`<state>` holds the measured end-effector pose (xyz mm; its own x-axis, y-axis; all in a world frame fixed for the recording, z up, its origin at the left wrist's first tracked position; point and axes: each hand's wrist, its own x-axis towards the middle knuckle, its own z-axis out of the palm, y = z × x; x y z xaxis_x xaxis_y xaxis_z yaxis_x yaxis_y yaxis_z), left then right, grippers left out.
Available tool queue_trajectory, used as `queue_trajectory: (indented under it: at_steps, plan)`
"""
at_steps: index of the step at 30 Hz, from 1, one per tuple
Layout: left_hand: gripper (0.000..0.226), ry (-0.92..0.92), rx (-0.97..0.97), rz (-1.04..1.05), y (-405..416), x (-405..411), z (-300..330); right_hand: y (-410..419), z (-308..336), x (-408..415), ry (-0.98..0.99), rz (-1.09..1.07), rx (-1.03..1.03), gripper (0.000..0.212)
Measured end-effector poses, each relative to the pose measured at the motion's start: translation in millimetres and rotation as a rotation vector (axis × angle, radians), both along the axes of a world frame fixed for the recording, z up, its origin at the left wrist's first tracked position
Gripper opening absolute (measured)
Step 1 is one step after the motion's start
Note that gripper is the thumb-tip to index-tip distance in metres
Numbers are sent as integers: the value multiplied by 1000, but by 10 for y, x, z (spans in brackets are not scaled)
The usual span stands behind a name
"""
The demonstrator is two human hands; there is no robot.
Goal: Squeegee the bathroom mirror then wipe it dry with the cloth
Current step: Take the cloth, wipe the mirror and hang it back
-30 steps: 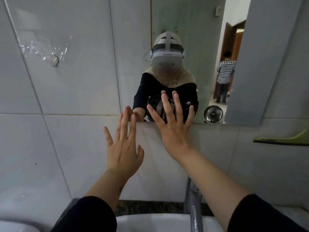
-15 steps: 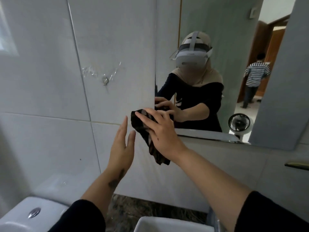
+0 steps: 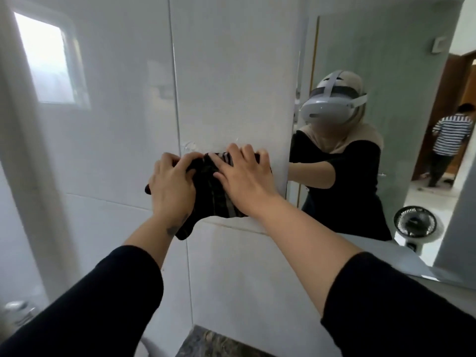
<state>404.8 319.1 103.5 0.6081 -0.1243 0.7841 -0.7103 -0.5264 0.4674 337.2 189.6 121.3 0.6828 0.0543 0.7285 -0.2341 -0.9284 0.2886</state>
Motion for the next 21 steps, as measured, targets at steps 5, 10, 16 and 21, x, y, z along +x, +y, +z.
queue_trajectory:
  at_steps: [5, 10, 16, 21]
  plan:
    - [59, -59, 471, 166, -134, 276, 23, -73, -48, 213, 73, -119, -2, 55]
    - [66, 94, 481, 164, -218, 233, -172, 113, -245, 285, 88, -112, 161, 59]
    - [75, 361, 311, -90, -196, 83, -254, 231, -454, 239, 168, -40, 548, 65]
    - [82, 347, 379, -66, -94, -197, -605, 305, -867, -266, 252, 44, 705, 72]
